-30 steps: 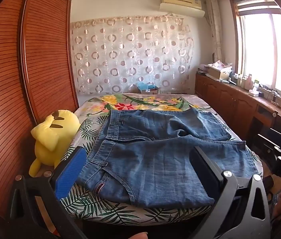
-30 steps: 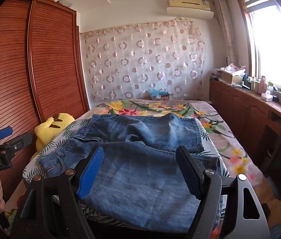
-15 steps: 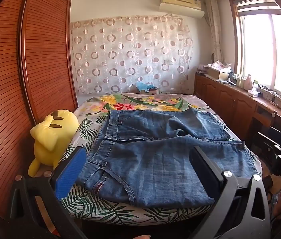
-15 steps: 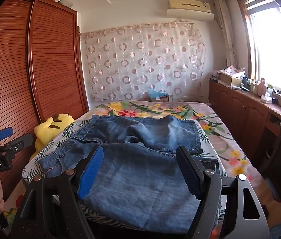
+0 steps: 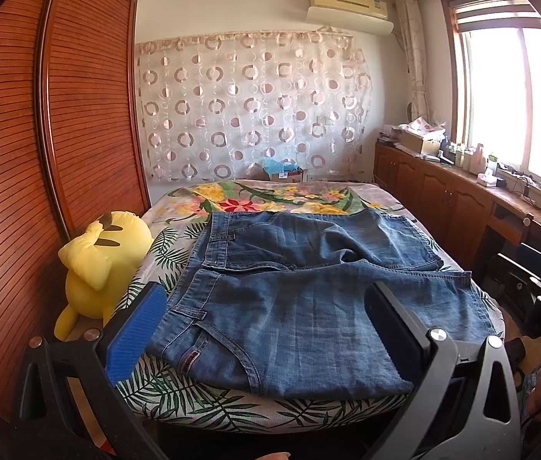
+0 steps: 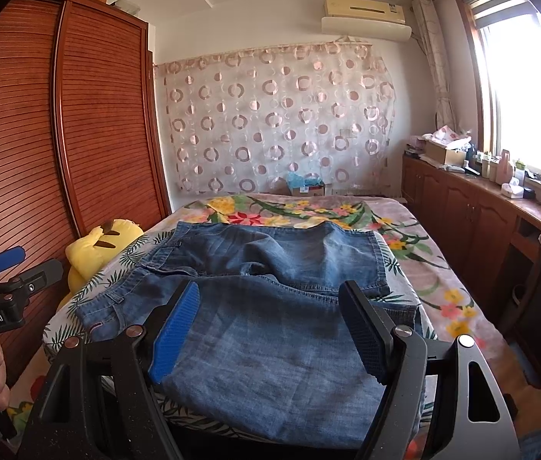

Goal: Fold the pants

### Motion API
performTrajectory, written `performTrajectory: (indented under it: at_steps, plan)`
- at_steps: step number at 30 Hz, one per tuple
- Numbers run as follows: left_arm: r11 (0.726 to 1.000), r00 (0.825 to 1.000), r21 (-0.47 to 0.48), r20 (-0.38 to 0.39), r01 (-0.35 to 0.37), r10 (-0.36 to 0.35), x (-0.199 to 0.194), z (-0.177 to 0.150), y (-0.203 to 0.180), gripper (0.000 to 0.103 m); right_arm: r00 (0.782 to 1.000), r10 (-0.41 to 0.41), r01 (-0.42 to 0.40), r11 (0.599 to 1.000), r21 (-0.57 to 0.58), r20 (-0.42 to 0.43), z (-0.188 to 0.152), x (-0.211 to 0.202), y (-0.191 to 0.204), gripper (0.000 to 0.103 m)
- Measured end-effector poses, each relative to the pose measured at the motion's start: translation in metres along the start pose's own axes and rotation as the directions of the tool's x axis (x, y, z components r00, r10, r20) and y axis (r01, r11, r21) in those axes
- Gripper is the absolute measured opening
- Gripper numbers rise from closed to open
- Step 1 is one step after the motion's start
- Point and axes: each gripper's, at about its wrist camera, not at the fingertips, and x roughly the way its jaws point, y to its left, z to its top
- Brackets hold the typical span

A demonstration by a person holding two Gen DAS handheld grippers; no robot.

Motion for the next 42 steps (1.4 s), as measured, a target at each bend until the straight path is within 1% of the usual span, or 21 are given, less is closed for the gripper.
performTrajectory:
  at_steps: [7,42]
  plan:
    - [1.000,1.000,-0.003,0.006,0.009,-0.009,-0.0028,-0.0002,-0.0007,0.103,1.000,0.003,-0.003,1.000,0.001,0.002,-0.0006,0.0006,0.0007,0.077]
    - [1.000,1.000,-0.003,0.009,0.009,-0.009,-0.0068,0.0033,-0.0029,0.103,1.000,-0.006,0.006,1.000,0.012,0.011,-0.0014,-0.0008,-0.0010,0.077]
